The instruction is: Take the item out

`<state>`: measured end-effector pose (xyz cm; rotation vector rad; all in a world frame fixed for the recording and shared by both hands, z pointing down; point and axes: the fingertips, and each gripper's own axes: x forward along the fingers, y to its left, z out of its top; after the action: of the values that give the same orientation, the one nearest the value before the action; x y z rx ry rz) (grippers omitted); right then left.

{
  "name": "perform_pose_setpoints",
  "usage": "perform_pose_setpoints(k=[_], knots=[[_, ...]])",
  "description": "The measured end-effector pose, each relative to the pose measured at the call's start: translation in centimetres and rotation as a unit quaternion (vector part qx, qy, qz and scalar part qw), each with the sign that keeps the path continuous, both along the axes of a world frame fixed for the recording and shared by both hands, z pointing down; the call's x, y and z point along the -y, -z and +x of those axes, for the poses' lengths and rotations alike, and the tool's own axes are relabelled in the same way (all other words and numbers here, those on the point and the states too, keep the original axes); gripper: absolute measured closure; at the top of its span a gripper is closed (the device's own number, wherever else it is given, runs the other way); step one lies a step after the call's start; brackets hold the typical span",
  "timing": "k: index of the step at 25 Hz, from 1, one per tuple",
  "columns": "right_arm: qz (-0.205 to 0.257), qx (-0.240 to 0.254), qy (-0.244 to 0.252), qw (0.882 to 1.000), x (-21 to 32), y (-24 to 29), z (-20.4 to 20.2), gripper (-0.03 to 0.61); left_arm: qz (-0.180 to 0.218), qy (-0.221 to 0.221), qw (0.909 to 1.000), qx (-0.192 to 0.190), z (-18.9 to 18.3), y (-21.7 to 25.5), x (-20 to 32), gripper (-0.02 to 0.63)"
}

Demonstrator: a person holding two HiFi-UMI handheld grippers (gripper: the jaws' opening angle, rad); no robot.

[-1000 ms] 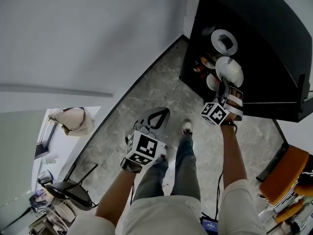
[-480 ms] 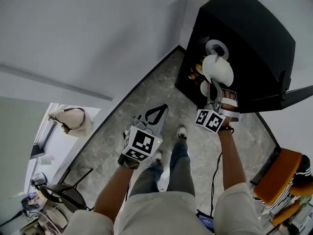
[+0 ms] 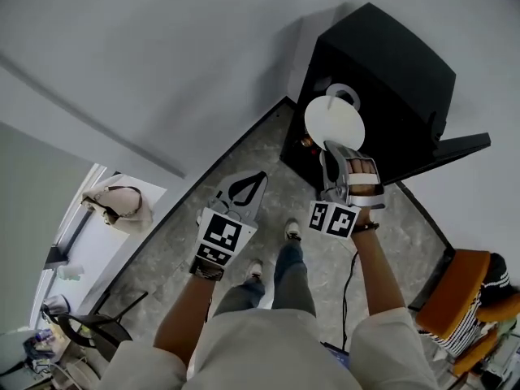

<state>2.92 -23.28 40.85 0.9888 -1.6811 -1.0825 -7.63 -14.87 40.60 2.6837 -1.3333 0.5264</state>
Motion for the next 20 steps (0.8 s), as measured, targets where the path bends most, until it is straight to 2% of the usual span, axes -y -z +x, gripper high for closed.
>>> perform_pose_setpoints(k=[3, 7, 14, 20], knots=[[0.003, 0.004, 0.012, 1.000, -2.1, 2.5, -0.8, 0.558, 0.011, 0.008, 0.9997, -0.020, -0.8, 2.3, -1.3, 0.609], [0.016, -0.002, 0.021, 1.000, -4.4, 5.9, -1.4, 0.558, 0.036, 0.015, 0.9989, -0.025, -1.5, 5.3, -2.7, 0.609], [0.022, -0.004, 0.029, 0.999, -8.5, 9.5, -2.2, 0.558, 0.066, 0.004, 0.9967, -0.049, -0.4, 9.0, -5.3, 0.609], [0.031, -0.012, 0.030, 0.999, -11.7, 11.2, -2.7, 0.557, 0.092, -0.017, 0.9950, -0.035, 0.3, 11.3, -7.7, 0.609]])
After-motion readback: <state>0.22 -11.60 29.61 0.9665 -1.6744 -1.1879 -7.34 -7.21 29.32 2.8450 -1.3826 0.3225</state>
